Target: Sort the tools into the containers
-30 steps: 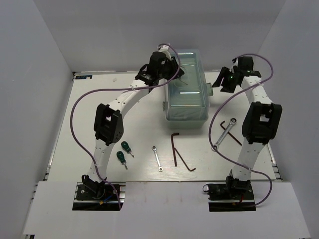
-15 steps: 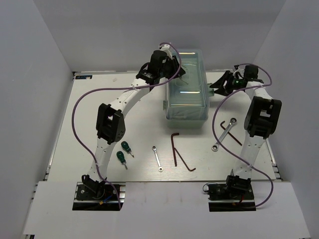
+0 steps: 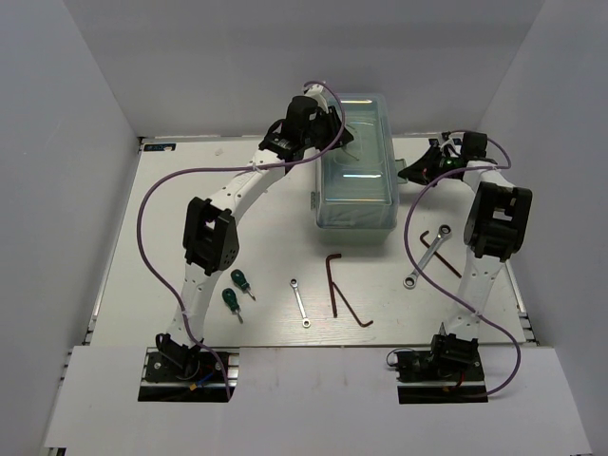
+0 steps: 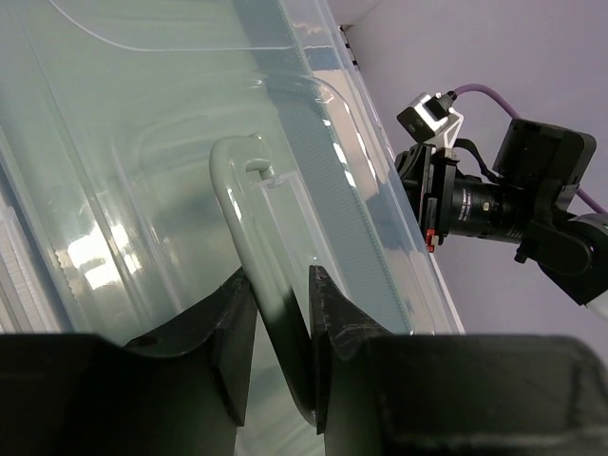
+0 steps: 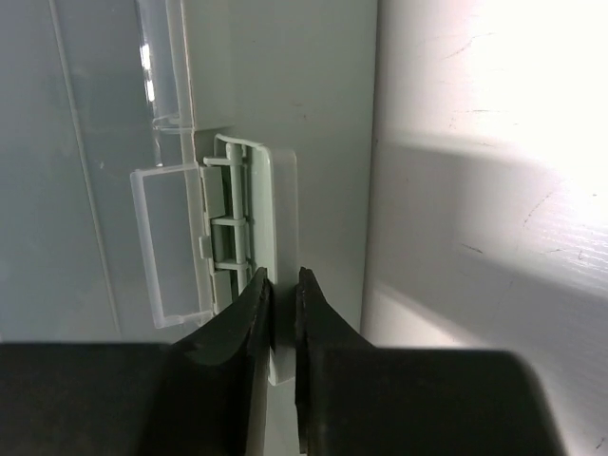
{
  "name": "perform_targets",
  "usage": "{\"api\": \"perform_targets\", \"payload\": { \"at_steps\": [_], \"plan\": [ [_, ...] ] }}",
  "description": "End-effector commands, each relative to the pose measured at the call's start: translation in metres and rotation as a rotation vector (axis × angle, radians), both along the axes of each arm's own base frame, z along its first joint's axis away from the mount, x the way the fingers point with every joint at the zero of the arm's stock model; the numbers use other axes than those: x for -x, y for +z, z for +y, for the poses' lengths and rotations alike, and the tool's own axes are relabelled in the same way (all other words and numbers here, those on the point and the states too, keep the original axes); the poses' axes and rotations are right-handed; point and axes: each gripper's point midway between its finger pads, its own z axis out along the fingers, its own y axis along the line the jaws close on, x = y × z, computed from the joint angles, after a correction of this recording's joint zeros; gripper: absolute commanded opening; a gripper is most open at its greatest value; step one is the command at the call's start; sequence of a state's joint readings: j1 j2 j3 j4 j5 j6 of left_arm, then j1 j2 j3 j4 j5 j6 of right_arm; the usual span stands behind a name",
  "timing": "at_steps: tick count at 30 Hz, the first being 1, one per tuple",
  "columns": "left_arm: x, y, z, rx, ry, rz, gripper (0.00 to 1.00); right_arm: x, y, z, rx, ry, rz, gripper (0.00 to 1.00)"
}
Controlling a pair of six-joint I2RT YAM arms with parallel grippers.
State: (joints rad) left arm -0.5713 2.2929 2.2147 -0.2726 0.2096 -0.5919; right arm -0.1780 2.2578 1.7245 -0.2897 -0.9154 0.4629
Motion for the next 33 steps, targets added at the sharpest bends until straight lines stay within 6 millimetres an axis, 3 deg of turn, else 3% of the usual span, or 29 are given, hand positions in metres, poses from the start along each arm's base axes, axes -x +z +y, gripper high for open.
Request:
{"api": "perform_targets", "payload": {
  "at_steps": [1, 2, 5, 6, 9, 10, 16, 18, 19, 20, 22, 23, 25, 26, 27, 28, 30, 31, 33],
  "plan": [
    [0.013, 0.018, -0.006, -0.016, -0.050, -0.046, 0.00, -0.003, 0.029, -0.006, 0.021, -0.016, -0.093, 0.00],
    [0.008, 0.035, 0.001, 0.004, -0.027, -0.066, 0.00, -0.004, 0.030, -0.007, 0.034, -0.025, -0.099, 0.00],
    [0.007, 0.059, 0.013, 0.020, 0.002, -0.101, 0.00, -0.006, 0.030, -0.015, 0.077, -0.057, -0.101, 0.00],
    [0.009, 0.081, 0.024, 0.032, 0.028, -0.129, 0.00, -0.007, 0.030, -0.021, 0.090, -0.073, -0.099, 0.00],
    [0.006, 0.111, 0.052, 0.021, 0.104, -0.176, 0.00, -0.011, 0.031, -0.027, 0.122, -0.094, -0.096, 0.00],
    [0.011, 0.129, 0.065, -0.001, 0.142, -0.209, 0.00, -0.011, 0.032, -0.028, 0.128, -0.097, -0.094, 0.00],
    [0.019, 0.153, 0.141, -0.096, 0.357, -0.248, 0.00, -0.013, 0.027, -0.041, 0.171, -0.134, -0.079, 0.00],
    [0.018, 0.147, 0.168, -0.167, 0.405, -0.245, 0.00, -0.013, 0.024, -0.042, 0.178, -0.135, -0.074, 0.00],
    [0.023, 0.156, 0.178, -0.182, 0.437, -0.261, 0.00, -0.012, 0.025, -0.044, 0.185, -0.139, -0.074, 0.00],
    [0.024, 0.143, 0.188, -0.232, 0.452, -0.237, 0.00, -0.012, 0.026, -0.044, 0.183, -0.141, -0.070, 0.00],
    [0.029, 0.146, 0.207, -0.261, 0.500, -0.240, 0.00, -0.011, 0.025, -0.046, 0.188, -0.142, -0.068, 0.00],
    [0.030, 0.130, 0.217, -0.305, 0.512, -0.219, 0.00, -0.011, 0.026, -0.046, 0.189, -0.143, -0.067, 0.00],
    [0.033, 0.116, 0.234, -0.348, 0.561, -0.187, 0.00, -0.009, 0.025, -0.047, 0.192, -0.141, -0.068, 0.00],
    [0.038, 0.098, 0.240, -0.394, 0.565, -0.153, 0.00, -0.009, 0.025, -0.047, 0.192, -0.141, -0.067, 0.00],
    [0.040, 0.094, 0.253, -0.420, 0.608, -0.141, 0.00, -0.009, 0.026, -0.048, 0.196, -0.142, -0.070, 0.00],
    [0.043, 0.077, 0.260, -0.446, 0.610, -0.109, 0.00, -0.009, 0.026, -0.048, 0.195, -0.144, -0.067, 0.00],
    [0.047, 0.070, 0.271, -0.466, 0.626, -0.105, 0.00, -0.008, 0.027, -0.048, 0.196, -0.144, -0.067, 0.00],
    [0.051, 0.054, 0.277, -0.491, 0.627, -0.075, 0.00, -0.009, 0.027, -0.048, 0.199, -0.143, -0.070, 0.00],
    [0.051, 0.052, 0.277, -0.469, 0.611, -0.084, 0.00, -0.009, 0.026, -0.048, 0.202, -0.143, -0.068, 0.00]
  ]
}}
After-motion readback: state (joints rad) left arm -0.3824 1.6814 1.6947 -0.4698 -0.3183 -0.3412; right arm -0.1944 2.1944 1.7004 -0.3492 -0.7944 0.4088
